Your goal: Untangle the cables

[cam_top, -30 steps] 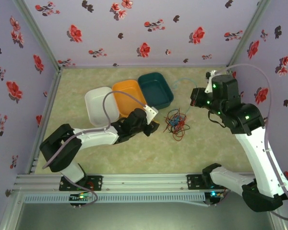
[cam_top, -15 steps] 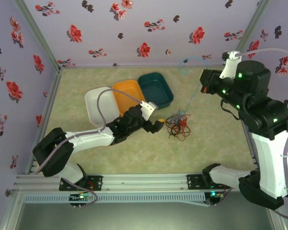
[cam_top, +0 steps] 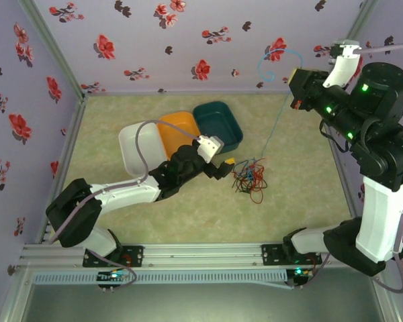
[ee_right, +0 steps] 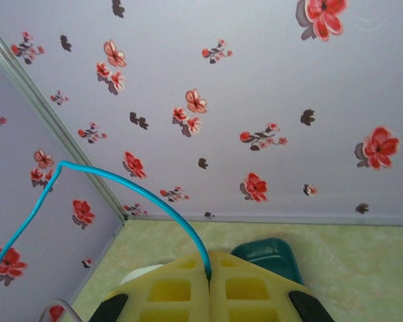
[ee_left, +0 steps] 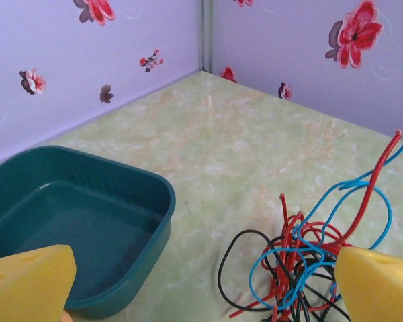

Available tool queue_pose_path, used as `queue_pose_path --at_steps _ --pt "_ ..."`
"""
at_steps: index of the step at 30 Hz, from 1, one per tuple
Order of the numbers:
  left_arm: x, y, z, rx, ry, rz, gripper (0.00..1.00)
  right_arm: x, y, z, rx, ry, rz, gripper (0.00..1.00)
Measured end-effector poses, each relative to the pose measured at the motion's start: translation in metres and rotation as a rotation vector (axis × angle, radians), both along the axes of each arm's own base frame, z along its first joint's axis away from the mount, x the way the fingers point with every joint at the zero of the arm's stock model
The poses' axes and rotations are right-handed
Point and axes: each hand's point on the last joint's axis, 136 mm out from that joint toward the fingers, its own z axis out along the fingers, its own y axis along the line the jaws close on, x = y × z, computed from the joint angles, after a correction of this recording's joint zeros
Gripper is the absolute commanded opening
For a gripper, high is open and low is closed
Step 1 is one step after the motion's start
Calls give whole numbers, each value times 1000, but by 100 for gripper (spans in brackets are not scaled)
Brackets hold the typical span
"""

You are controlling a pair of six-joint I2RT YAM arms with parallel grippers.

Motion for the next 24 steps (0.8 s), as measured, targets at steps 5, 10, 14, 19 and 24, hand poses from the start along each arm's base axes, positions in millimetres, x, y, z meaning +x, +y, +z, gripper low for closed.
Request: queue_pose_path --at_steps 5,10,14,19,24 --pt "-1 -3 5 -10 -19 -18 100 -6 2 26 40 -82 29 0" --pt "-2 -15 7 -8 -28 -62 100 -8 4 47 66 -154 41 0" --pt "-2 -27 -1 9 -21 -107 98 -8 4 57 73 -200 40 0" --pt "-3 -38 -12 22 -4 -144 95 -11 1 74 87 -270 31 0" --pt "0 -50 -33 50 28 -173 92 -19 -10 97 102 -368 -10 0"
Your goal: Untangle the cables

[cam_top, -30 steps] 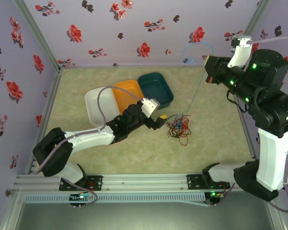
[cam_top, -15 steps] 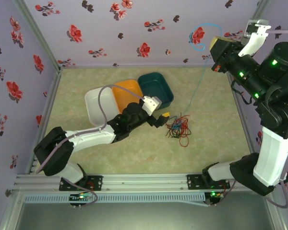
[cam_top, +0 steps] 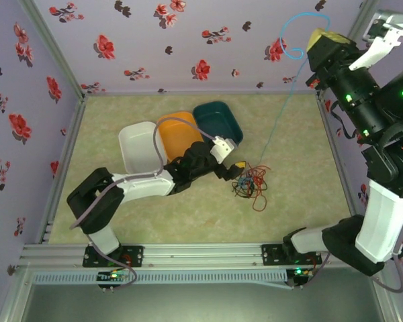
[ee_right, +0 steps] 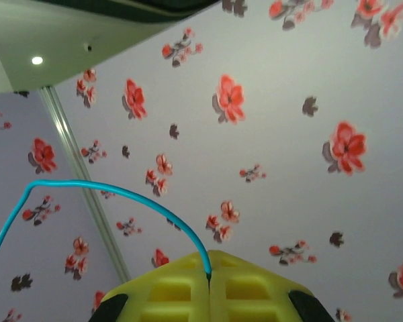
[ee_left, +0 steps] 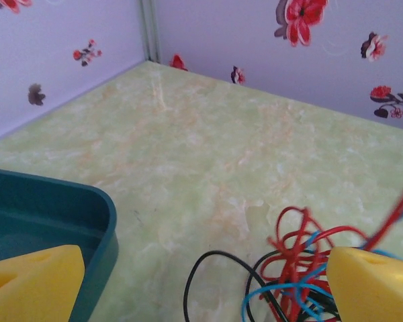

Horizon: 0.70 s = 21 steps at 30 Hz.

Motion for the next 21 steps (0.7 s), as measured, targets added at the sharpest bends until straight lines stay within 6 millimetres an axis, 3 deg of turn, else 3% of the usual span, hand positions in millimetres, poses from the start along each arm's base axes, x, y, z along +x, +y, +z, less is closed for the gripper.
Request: queue_pose_path --at_steps 8,12,15,19,21 --pt "0 -20 -47 75 73 -56 84 -11 -12 29 43 -116 -40 0" --pt "-3 -33 -52 77 84 -88 59 -13 -13 38 58 -149 -42 0" --pt "-8 -40 -50 66 90 -113 48 -12 -13 43 68 -168 -42 0" --pt "-13 -43 -48 62 92 -129 52 -11 -12 48 77 -184 -42 0" --pt "-13 -42 -48 61 90 -124 65 -10 -11 47 76 -183 -42 0"
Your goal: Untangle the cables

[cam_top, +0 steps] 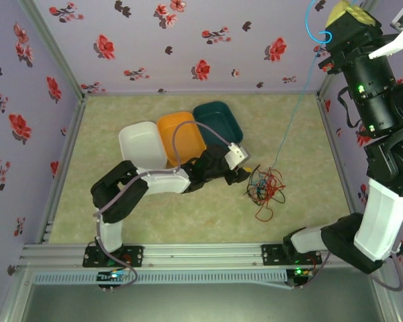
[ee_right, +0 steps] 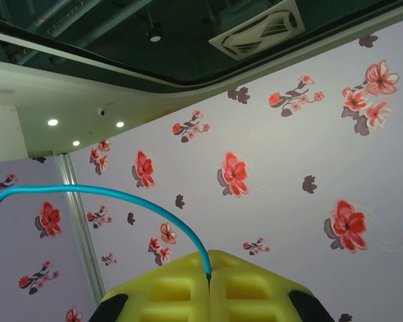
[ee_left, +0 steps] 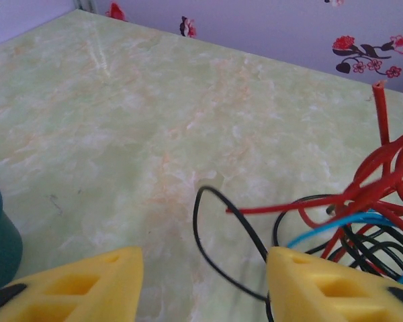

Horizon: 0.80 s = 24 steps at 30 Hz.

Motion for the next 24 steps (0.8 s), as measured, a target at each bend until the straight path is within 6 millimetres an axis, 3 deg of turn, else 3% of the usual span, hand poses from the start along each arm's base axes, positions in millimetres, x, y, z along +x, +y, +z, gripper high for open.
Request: queue_pose_path --at_steps 4,5,12,17,22,24 --pt "-5 16 13 -17 -24 23 97 4 2 -2 -3 8 0 0" --pt "-6 20 21 -32 -34 30 100 5 2 -2 -5 10 0 0" --pt "-19 15 87 -210 -123 -11 100 20 10 -9 -13 35 2 0" --pt "-37 -14 90 -231 -145 -83 100 36 18 -15 -15 65 9 0" --pt "-34 -44 79 -227 -140 -98 99 49 26 -19 -9 85 23 0" --pt "-28 -53 70 -215 -134 -93 95 50 28 -19 -6 86 28 0"
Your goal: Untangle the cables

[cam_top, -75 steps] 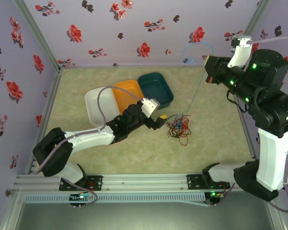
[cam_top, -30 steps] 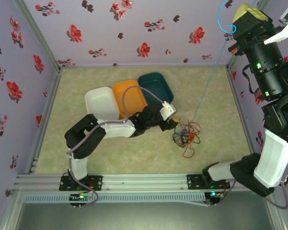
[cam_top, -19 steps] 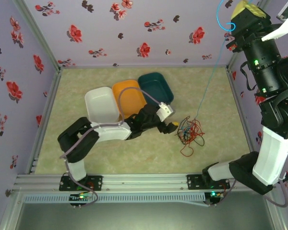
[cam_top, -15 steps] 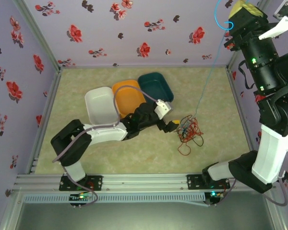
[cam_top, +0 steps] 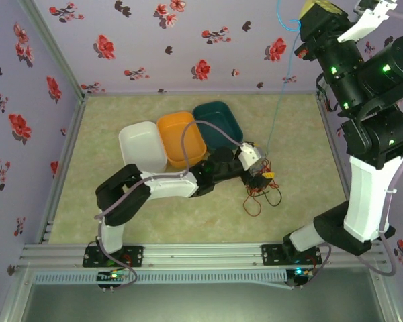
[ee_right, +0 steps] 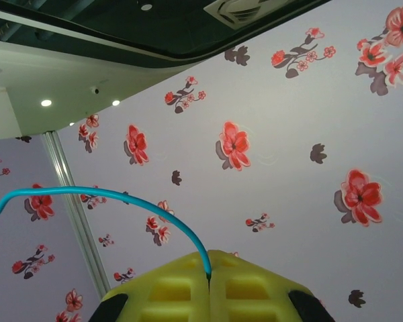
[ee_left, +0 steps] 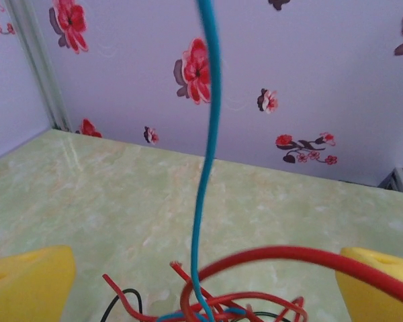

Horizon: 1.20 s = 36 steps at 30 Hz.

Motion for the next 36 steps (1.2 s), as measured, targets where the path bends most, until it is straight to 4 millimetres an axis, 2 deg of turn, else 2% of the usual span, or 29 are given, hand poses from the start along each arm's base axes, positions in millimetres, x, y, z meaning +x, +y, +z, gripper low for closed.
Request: queue_pose_path --at_steps 4,9,12,15,20,24,25,27,31,36 --pt "11 -12 -22 37 23 25 68 -3 -2 3 12 -5 3 0" --pt "15 -6 -51 110 45 60 35 -11 -7 7 21 -16 -1 0" --pt "14 5 -68 151 59 73 25 -20 -12 10 26 -29 -9 0" --pt "8 24 -88 210 84 85 20 -29 -19 16 34 -48 -24 0" --pt "0 61 -107 275 124 111 26 -39 -27 21 41 -71 -42 0" --pt "0 87 -109 277 155 157 31 -40 -29 22 43 -75 -49 0" --pt "0 91 -109 276 162 166 35 -39 -29 22 42 -74 -49 0" --pt "0 101 -107 272 172 188 51 -34 -27 18 36 -60 -52 0" --pt "-2 116 -95 246 179 222 69 -17 -19 8 19 -25 -56 0" --pt "-8 139 -55 166 144 263 99 22 0 -12 -15 40 -59 0"
